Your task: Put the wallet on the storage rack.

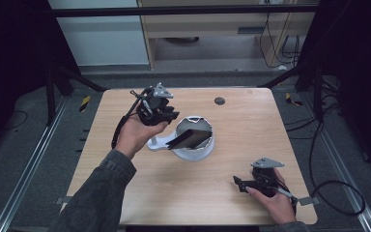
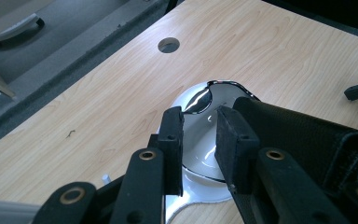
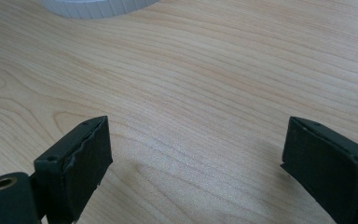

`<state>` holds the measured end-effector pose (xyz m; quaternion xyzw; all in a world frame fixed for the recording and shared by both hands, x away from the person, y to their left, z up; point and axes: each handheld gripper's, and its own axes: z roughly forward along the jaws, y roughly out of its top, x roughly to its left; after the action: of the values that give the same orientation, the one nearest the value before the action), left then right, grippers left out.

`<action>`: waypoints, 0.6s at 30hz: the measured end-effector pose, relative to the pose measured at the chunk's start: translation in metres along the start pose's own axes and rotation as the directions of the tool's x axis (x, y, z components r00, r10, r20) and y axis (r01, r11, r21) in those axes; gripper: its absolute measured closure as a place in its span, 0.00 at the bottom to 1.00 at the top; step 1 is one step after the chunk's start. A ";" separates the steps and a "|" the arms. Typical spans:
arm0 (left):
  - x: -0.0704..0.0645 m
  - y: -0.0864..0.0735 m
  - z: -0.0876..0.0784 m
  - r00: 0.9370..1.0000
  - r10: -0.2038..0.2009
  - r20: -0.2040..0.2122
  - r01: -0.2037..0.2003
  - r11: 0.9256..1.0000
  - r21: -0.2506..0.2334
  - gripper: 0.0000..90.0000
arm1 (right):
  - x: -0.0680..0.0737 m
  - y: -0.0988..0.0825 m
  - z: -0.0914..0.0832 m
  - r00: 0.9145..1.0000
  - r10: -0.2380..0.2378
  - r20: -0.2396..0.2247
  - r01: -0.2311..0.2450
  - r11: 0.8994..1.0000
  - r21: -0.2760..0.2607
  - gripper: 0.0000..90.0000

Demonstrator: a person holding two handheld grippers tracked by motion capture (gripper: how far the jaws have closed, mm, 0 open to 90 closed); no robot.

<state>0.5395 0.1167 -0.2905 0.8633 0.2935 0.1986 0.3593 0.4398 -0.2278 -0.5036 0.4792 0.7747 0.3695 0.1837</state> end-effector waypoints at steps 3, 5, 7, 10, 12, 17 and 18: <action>-0.001 0.000 -0.001 1.000 0.006 0.000 -0.006 1.000 0.000 0.79 | 0.000 0.000 0.000 1.000 0.005 -0.002 -0.005 1.000 0.000 0.09; -0.003 0.000 -0.003 1.000 0.010 0.003 -0.010 1.000 -0.006 0.79 | 0.000 0.000 0.000 1.000 0.002 -0.002 -0.002 1.000 0.000 0.09; -0.006 0.001 -0.005 1.000 0.019 0.008 -0.019 1.000 -0.010 0.79 | 0.000 0.000 0.000 1.000 -0.001 -0.001 0.001 1.000 -0.002 0.09; -0.012 0.000 -0.010 0.999 0.040 0.015 -0.040 0.999 -0.019 0.78 | 0.000 0.000 0.000 1.000 0.004 -0.001 -0.004 1.000 0.000 0.09; -0.016 -0.001 -0.012 0.998 0.052 0.021 -0.052 0.998 -0.023 0.77 | 0.000 0.000 0.000 1.000 0.004 -0.001 -0.004 1.000 0.000 0.09; -0.024 -0.005 -0.019 0.997 0.064 0.032 -0.062 0.997 -0.041 0.72 | 0.001 0.000 -0.001 1.000 0.007 -0.005 -0.007 1.000 0.000 0.09; -0.026 -0.007 -0.021 0.998 0.061 0.028 -0.059 0.997 -0.049 0.67 | 0.000 0.000 0.000 1.000 0.004 -0.001 -0.004 1.000 -0.001 0.09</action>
<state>0.5059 0.1142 -0.2849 0.8656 0.2574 0.2036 0.3781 0.4397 -0.2277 -0.5035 0.4804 0.7736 0.3705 0.1828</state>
